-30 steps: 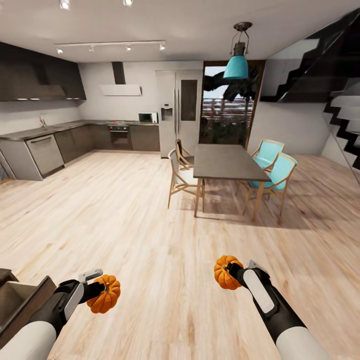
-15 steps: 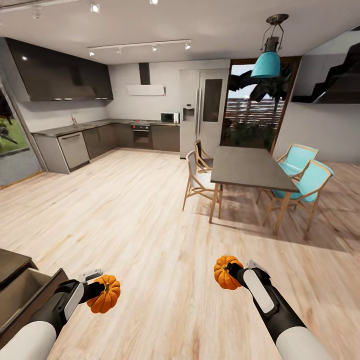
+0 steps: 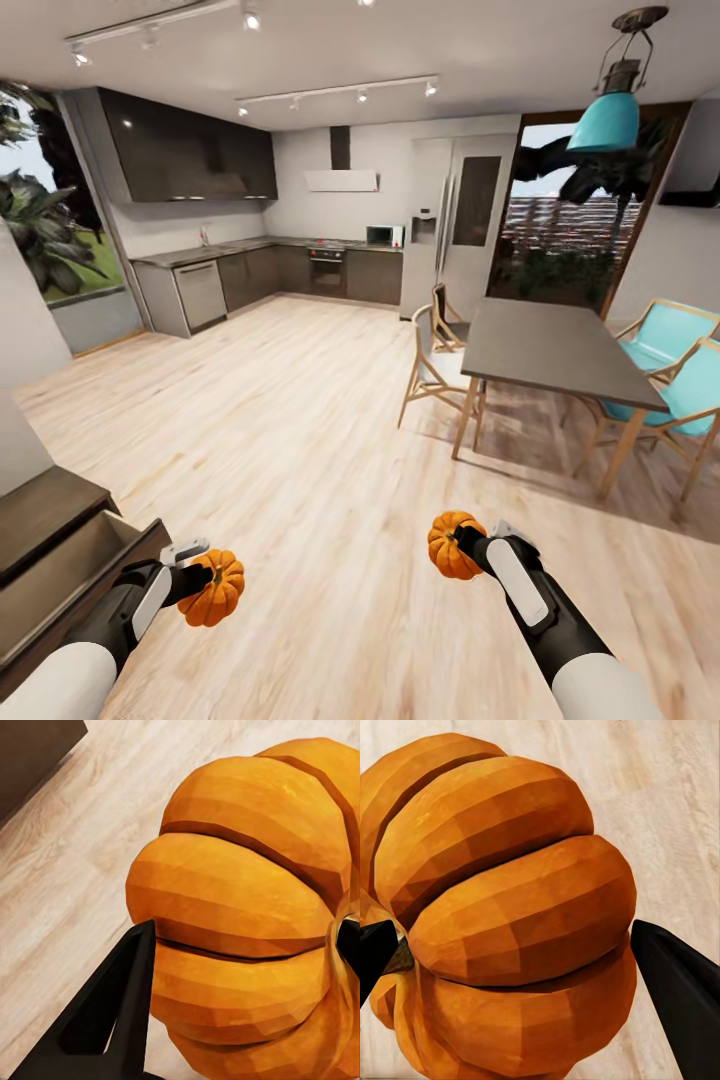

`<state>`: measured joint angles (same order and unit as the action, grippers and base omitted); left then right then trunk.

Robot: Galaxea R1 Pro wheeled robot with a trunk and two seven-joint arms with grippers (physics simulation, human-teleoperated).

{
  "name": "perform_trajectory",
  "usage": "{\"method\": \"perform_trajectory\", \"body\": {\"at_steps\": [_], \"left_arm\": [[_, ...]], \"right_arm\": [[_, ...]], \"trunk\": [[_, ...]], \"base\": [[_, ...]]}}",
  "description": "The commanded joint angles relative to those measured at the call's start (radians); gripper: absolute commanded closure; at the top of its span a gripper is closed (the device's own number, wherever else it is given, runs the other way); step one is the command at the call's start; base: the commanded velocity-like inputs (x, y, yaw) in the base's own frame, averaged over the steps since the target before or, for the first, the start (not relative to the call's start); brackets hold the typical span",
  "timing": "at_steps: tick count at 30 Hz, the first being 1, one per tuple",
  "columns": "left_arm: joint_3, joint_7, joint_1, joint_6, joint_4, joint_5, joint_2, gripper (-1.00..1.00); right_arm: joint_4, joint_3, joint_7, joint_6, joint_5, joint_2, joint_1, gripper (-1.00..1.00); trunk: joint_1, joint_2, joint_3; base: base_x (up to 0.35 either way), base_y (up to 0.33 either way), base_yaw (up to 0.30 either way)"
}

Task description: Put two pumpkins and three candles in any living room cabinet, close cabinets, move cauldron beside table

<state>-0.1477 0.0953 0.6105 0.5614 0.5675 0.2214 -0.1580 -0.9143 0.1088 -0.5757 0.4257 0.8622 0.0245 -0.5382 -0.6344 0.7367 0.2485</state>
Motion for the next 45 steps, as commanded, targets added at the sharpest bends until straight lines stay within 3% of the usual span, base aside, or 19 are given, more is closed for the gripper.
{"method": "perform_trajectory", "body": {"at_steps": [1, 45], "left_arm": [[0.001, 0.004, 0.000, 0.000, 0.000, -0.001, 0.000, 1.00], [0.001, 0.004, 0.000, 0.000, 0.000, -0.001, 0.000, 1.00]], "right_arm": [[0.000, 0.000, -0.004, -0.001, -0.002, 0.000, 0.000, 1.00], [0.000, 0.000, -0.004, 0.001, 0.000, 0.000, 0.000, 1.00]], "trunk": [[0.000, 0.000, 0.000], [0.000, 0.000, 0.000]], "base": [[0.162, -0.208, 0.282], [0.095, -0.104, 0.282]]}}
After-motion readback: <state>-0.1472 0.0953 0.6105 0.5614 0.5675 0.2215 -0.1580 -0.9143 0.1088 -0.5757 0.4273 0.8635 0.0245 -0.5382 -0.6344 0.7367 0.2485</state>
